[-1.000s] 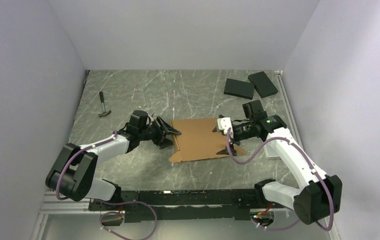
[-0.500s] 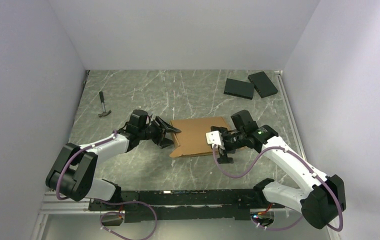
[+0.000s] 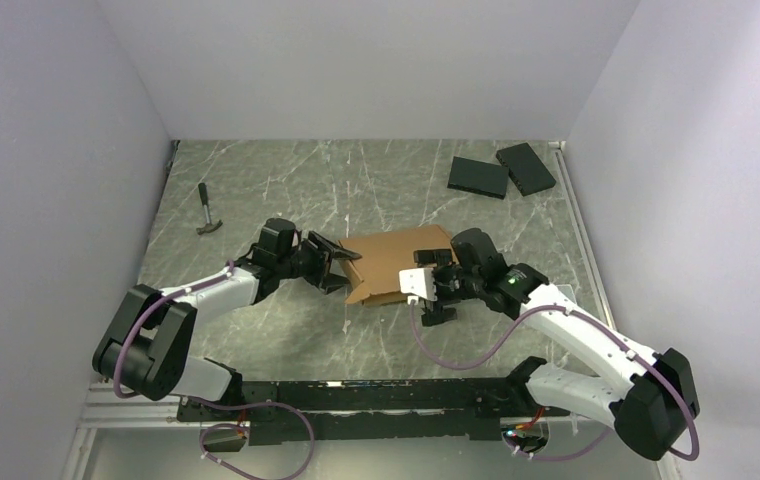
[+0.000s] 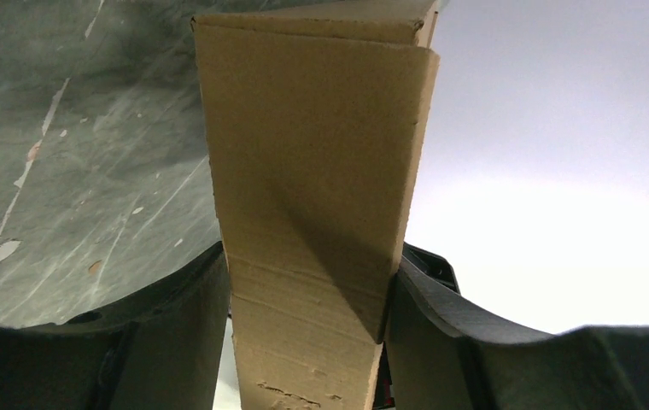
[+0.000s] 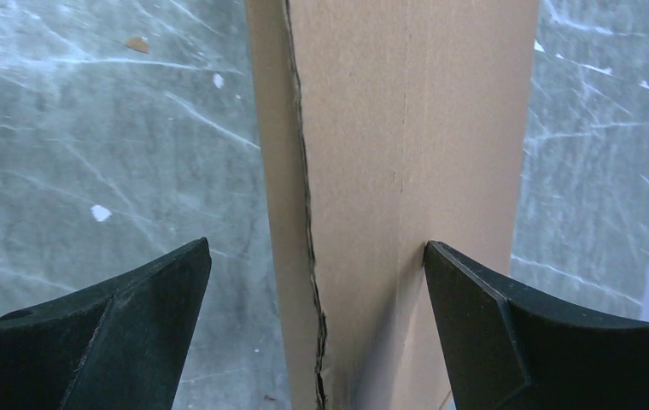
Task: Fold the paper box
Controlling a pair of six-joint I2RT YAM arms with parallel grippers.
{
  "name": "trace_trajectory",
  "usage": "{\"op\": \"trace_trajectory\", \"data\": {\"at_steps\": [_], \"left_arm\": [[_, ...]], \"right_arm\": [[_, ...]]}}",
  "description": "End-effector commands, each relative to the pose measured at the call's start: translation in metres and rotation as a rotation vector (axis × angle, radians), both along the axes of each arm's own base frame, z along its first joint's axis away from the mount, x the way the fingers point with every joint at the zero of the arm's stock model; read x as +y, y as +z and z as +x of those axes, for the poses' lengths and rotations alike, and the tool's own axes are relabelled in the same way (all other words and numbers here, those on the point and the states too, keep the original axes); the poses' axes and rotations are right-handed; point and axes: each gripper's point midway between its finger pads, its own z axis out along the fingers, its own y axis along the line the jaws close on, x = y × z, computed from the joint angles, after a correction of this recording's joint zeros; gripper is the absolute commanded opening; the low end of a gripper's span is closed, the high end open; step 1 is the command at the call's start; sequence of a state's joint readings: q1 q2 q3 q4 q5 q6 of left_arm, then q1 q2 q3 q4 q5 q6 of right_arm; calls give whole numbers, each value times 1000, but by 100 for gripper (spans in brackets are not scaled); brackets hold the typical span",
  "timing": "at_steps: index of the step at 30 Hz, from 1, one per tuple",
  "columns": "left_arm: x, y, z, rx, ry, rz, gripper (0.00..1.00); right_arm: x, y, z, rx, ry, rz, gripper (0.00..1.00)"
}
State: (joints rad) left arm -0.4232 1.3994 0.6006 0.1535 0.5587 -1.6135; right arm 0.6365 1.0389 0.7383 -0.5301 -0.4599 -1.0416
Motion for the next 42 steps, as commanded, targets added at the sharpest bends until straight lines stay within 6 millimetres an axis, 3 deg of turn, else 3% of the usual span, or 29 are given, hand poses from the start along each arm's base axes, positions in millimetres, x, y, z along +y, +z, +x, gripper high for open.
{"op": "trace_trajectory", "data": {"at_steps": [1,7,14,24,27,35,42], "left_arm": [[-5,37,21,-50,62,-113,38],[-7,40,23,-39,75,-151,38],[-10,45,25,-45,67,-171,38],[-10,45,26,-50,65,-198,44],[-10,48,27,-71,56,-217,49],[-5,67,28,-223,-2,-225,78],[11,85,27,-386,-41,-139,89]], "right_arm": [[-3,0,18,-97,-92,-20,100],[-4,0,33,-181,-161,-19,98],[-3,8,48,-260,-226,13,84],[1,17,49,-250,-249,46,60],[2,19,48,-233,-251,58,57],[3,36,52,-165,-291,130,56],[4,48,54,-96,-310,181,55]]}}
